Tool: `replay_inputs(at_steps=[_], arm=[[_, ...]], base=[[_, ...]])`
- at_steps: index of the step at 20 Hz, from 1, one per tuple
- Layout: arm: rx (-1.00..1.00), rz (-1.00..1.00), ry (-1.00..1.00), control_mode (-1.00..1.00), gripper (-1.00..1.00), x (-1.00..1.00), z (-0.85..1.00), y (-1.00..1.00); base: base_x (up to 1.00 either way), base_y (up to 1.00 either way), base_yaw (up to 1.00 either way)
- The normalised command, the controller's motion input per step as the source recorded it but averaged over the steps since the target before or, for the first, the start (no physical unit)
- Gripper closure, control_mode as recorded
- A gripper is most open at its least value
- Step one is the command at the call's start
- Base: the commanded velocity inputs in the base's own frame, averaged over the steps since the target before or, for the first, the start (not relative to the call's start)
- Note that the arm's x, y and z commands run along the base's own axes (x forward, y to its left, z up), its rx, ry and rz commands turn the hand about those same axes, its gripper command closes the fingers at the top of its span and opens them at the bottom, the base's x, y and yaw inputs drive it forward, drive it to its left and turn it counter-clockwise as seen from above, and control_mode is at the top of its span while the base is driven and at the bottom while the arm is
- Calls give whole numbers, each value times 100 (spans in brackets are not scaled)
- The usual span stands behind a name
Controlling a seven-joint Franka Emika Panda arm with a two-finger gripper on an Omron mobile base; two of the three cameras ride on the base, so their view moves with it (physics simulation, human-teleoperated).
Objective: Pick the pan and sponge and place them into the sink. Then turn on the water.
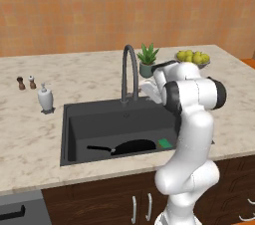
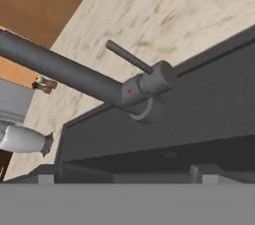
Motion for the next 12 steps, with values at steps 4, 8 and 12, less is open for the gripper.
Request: replay_inputs(at_steps=[4, 8, 12], arm=[[2, 0, 0, -100, -100, 51, -23, 3], [0, 0, 0, -100, -100, 44, -26, 13], [0, 0, 0, -100, -100, 41, -21, 17]], base=[[0, 0, 0], [0, 0, 0], [0, 0, 0]])
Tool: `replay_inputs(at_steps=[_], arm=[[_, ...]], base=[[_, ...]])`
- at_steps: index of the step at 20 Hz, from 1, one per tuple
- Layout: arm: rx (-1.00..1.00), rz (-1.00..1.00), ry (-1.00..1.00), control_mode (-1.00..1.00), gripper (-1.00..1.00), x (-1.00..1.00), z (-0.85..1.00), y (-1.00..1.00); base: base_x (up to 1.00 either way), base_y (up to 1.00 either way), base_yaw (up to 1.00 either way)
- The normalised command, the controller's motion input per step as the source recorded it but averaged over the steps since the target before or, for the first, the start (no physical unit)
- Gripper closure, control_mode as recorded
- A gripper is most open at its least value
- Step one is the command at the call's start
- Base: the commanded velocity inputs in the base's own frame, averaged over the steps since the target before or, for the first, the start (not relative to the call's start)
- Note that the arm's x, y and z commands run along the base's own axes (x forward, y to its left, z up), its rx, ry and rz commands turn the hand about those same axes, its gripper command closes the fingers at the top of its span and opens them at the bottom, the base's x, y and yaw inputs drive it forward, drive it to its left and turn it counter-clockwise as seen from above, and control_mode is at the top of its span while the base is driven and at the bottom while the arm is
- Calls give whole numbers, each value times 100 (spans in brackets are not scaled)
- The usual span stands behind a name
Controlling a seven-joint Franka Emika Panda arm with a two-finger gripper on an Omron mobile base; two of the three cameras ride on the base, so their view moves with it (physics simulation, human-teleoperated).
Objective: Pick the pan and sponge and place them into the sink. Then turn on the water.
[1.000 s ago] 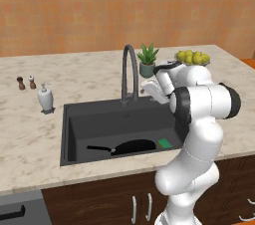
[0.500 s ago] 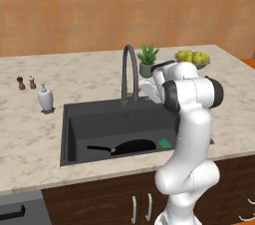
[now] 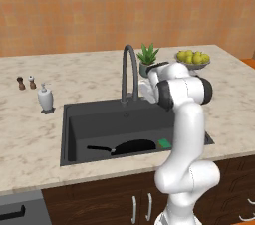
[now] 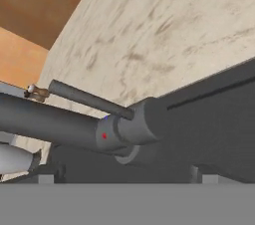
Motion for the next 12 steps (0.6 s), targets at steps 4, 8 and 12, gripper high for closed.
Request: replay_inputs(at_steps=[4, 8, 12], arm=[[2, 0, 0, -100, -100, 49, -15, 8], [4, 0, 0, -100, -100, 46, -17, 4], [3, 0, 0, -100, 100, 25, -11, 0]], base=[[0, 0, 0], [0, 0, 0], [0, 0, 0]])
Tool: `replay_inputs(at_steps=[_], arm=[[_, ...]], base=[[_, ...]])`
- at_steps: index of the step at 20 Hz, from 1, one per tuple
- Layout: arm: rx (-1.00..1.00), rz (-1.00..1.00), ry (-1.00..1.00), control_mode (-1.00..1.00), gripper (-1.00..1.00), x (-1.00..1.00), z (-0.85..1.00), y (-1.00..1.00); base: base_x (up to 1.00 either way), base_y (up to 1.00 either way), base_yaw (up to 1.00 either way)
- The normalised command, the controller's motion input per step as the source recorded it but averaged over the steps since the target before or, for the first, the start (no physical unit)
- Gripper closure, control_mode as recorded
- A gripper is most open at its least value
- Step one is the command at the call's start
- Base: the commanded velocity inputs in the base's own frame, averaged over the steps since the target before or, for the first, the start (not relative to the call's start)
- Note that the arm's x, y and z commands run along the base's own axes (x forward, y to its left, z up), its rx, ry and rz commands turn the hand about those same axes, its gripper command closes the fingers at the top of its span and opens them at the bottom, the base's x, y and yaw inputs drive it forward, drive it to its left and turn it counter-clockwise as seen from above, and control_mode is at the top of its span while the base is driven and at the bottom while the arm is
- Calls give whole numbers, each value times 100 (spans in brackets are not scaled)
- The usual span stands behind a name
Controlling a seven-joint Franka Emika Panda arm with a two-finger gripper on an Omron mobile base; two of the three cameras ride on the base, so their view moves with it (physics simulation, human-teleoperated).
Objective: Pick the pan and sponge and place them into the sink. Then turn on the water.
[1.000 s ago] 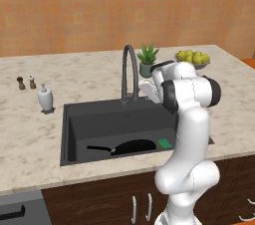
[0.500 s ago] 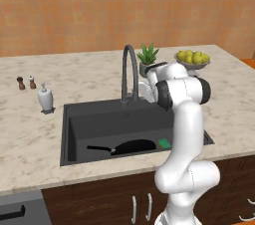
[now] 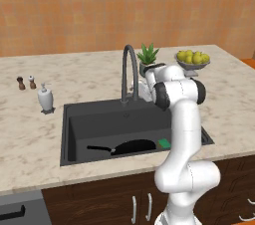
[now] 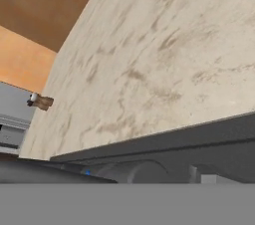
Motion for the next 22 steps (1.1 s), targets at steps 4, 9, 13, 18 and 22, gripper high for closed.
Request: replay_inputs(at_steps=[4, 9, 13, 18, 22], arm=[[0, 0, 0, -100, 100, 0, 0, 0], [12, -2, 0, -100, 100, 5, 0, 0], [40, -14, 9, -100, 100, 11, 0, -19], [29, -26, 32, -100, 100, 18, 0, -28], [16, -22, 38, -100, 100, 11, 1, -28]], base=[[0, 0, 0], [0, 0, 0], [0, 0, 0], [0, 0, 0], [0, 0, 0]])
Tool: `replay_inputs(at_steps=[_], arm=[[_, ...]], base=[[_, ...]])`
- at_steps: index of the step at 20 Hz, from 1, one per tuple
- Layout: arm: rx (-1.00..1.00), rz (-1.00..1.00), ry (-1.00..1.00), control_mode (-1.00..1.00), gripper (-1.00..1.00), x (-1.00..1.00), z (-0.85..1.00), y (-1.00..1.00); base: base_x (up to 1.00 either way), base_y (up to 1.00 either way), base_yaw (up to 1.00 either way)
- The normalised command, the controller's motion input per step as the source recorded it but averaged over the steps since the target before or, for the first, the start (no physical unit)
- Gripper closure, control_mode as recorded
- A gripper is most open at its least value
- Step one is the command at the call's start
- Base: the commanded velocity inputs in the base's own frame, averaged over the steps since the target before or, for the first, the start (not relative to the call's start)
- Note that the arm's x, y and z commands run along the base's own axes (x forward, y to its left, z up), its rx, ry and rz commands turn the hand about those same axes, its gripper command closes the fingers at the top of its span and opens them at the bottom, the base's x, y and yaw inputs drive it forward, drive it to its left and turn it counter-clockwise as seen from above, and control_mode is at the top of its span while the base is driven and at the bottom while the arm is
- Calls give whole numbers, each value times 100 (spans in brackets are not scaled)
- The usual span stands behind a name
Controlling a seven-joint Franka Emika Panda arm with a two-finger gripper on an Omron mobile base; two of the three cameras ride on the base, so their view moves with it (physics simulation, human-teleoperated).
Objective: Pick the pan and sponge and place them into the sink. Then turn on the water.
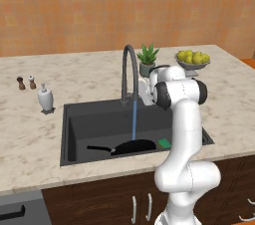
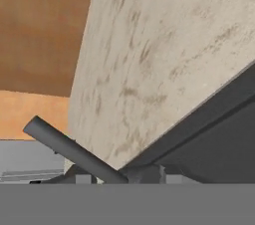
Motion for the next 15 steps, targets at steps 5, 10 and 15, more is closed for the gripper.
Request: replay_inputs(at_steps=[5, 10, 15], arm=[[4, -1, 6, -100, 100, 0, 0, 0], [0, 0, 0, -100, 100, 0, 0, 0], [0, 0, 0, -100, 100, 0, 0, 0]], base=[[0, 0, 0], [0, 0, 0], [0, 0, 0]])
